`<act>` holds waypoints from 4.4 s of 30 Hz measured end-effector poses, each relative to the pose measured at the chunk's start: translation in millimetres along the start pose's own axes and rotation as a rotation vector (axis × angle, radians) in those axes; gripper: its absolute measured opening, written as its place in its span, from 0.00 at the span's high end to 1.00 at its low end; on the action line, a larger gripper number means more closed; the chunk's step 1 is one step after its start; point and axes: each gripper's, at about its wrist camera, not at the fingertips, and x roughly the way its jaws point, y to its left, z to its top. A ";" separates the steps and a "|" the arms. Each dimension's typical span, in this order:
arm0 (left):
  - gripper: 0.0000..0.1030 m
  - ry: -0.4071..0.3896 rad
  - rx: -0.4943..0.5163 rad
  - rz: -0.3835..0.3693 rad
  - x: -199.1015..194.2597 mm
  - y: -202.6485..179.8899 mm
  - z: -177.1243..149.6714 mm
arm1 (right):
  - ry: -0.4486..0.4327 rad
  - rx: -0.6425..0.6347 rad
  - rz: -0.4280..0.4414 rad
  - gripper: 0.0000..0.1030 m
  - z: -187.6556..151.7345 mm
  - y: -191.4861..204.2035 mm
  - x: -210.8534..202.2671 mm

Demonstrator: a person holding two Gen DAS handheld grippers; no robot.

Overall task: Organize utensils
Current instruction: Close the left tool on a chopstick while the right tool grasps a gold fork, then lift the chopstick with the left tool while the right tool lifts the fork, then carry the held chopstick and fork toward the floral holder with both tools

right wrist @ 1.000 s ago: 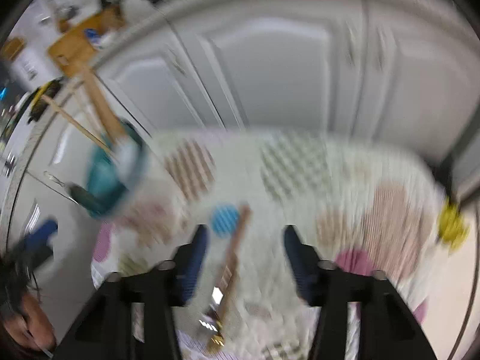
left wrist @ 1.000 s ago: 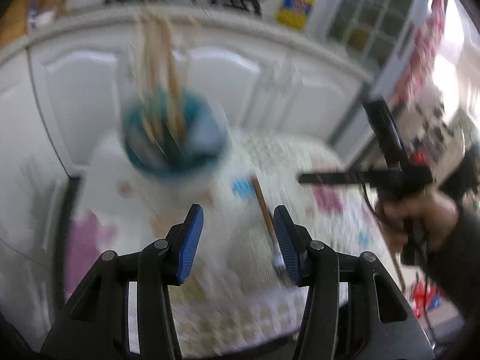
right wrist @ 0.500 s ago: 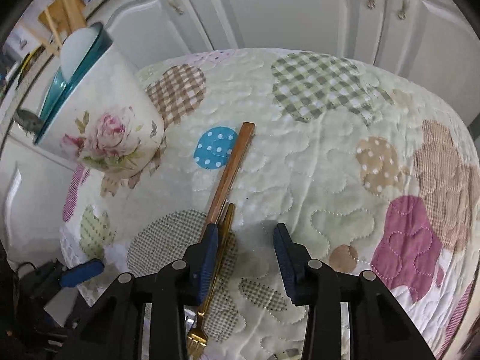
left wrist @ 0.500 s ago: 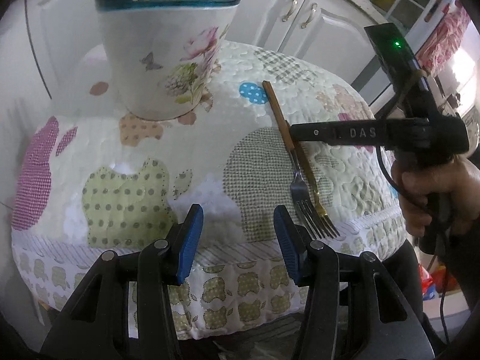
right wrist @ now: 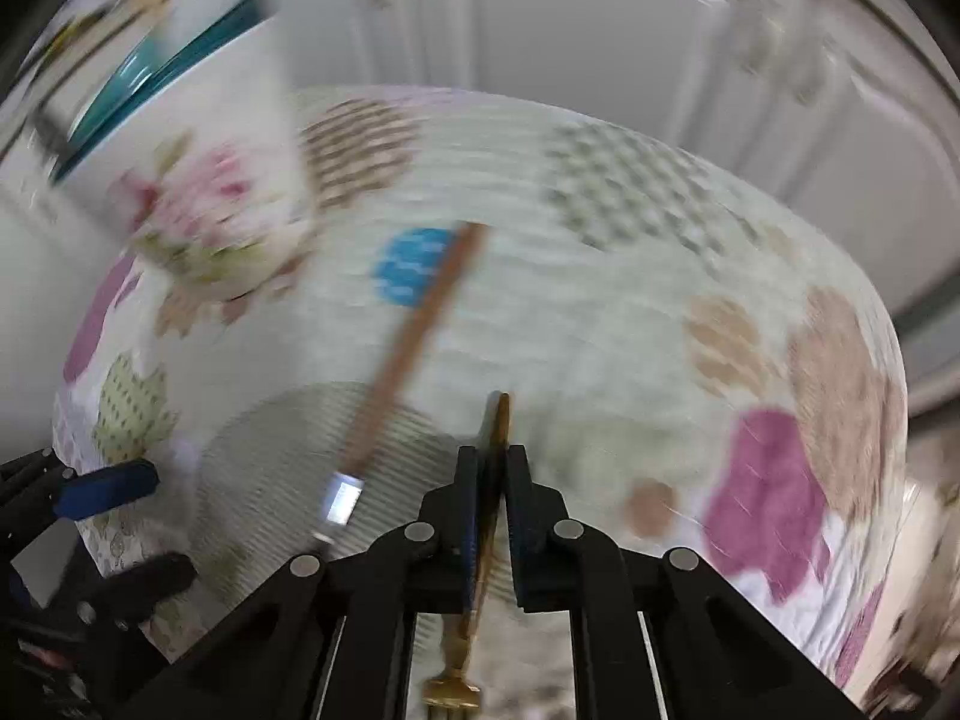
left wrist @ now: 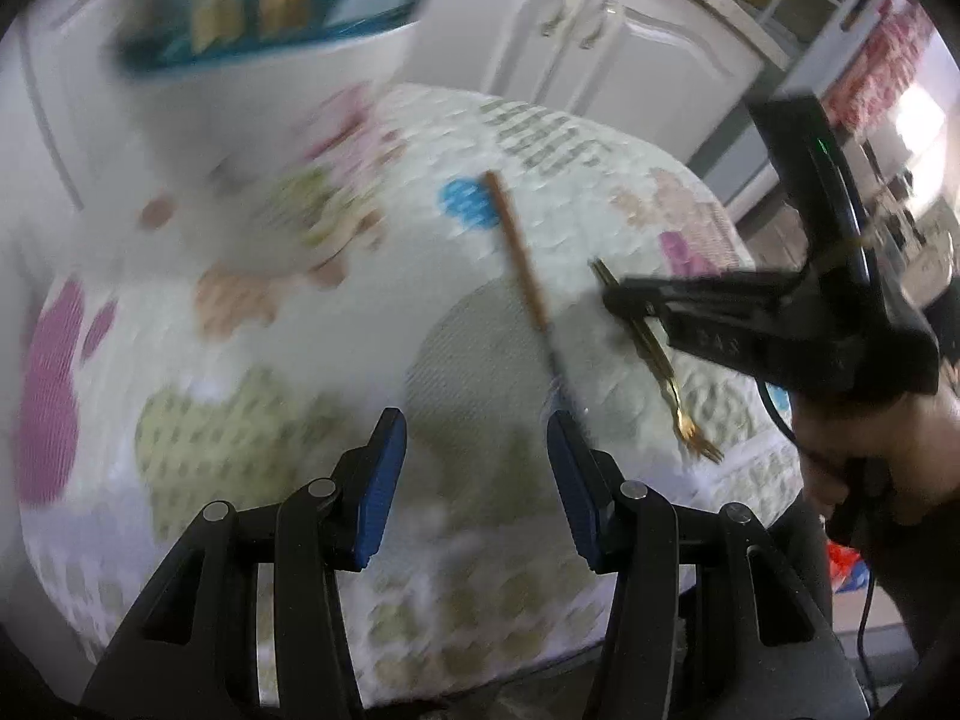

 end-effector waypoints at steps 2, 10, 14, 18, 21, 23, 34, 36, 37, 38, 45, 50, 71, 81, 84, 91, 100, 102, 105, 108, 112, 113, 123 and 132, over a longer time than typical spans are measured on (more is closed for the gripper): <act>0.53 0.002 0.031 0.004 8.8 -15.2 18.3 | -0.003 0.069 -0.004 0.93 -10.7 -29.3 -5.8; 0.53 0.048 0.051 0.201 77.4 -50.3 92.1 | -0.022 0.211 0.044 0.94 -64.6 -90.5 -29.9; 0.53 0.087 0.061 0.268 104.0 -52.5 106.4 | -0.037 0.229 0.061 0.94 -79.1 -91.3 -35.8; 0.83 0.078 0.090 0.260 105.7 -59.3 110.4 | -0.029 0.239 0.084 0.94 -81.0 -97.5 -39.9; 0.92 0.093 0.160 0.225 103.6 -69.2 104.3 | -0.025 0.278 0.127 0.94 -78.5 -102.5 -36.5; 0.92 0.107 0.194 0.164 101.0 -71.6 95.9 | -0.029 0.303 0.137 0.94 -79.6 -105.1 -38.8; 0.92 0.111 0.265 -0.075 76.8 -27.6 58.2 | 0.011 0.310 0.144 0.94 -68.4 -106.4 -31.1; 0.91 0.119 0.272 -0.068 79.6 -31.9 58.4 | 0.035 0.288 0.128 0.93 -61.8 -104.4 -28.1; 0.91 0.121 0.279 -0.065 81.4 -31.1 61.1 | 0.054 0.268 0.117 0.93 -57.8 -102.8 -26.7; 0.91 0.123 0.283 -0.060 80.0 -42.2 60.6 | 0.070 0.249 0.107 0.93 -55.7 -101.0 -25.7; 0.92 0.127 0.284 -0.040 88.5 -53.5 65.7 | 0.142 0.148 0.028 0.93 -46.0 -86.8 -20.1; 0.92 0.100 0.289 -0.028 70.8 -56.9 60.3 | 0.117 0.151 -0.002 0.94 -46.5 -81.8 -25.7; 0.92 -0.097 0.268 -0.080 -39.2 -67.2 74.1 | -0.023 0.170 0.012 0.86 -49.7 -79.7 -95.4; 0.92 -0.094 0.244 -0.083 -34.5 -60.4 77.0 | 0.038 0.206 0.000 0.70 -66.6 -92.8 -31.7; 0.92 -0.091 0.239 -0.088 -31.1 -61.5 77.7 | 0.073 0.122 -0.058 0.72 -60.3 -82.1 -26.7; 0.92 -0.094 0.245 -0.088 -33.8 -64.0 78.2 | 0.104 0.095 -0.054 0.93 -53.3 -74.8 -28.6; 0.92 -0.119 0.245 -0.099 -46.1 -64.1 80.8 | -0.067 0.198 0.026 0.94 -60.1 -87.7 -87.3; 0.92 -0.125 0.248 -0.102 -49.9 -64.7 81.1 | -0.101 0.199 0.029 0.94 -60.8 -84.7 -99.8; 0.92 -0.129 0.252 -0.108 -54.5 -65.5 81.6 | -0.145 0.195 0.034 0.94 -58.2 -77.7 -116.4; 0.92 -0.121 0.263 -0.104 -56.9 -67.4 80.1 | -0.170 0.185 0.039 0.94 -58.7 -73.4 -127.2; 0.92 -0.111 0.266 -0.099 -62.6 -68.3 79.3 | -0.181 0.172 0.037 0.94 -60.6 -69.4 -136.6; 0.92 -0.111 0.271 -0.093 -64.3 -68.6 79.4 | -0.183 0.173 0.036 0.94 -60.3 -69.5 -138.2; 0.92 -0.135 0.274 -0.090 -80.5 -66.7 82.1 | -0.226 0.159 0.042 0.94 -54.3 -65.5 -161.8; 0.92 -0.159 0.289 -0.100 -93.0 -72.8 84.6 | -0.242 0.148 0.050 0.94 -48.3 -61.3 -168.9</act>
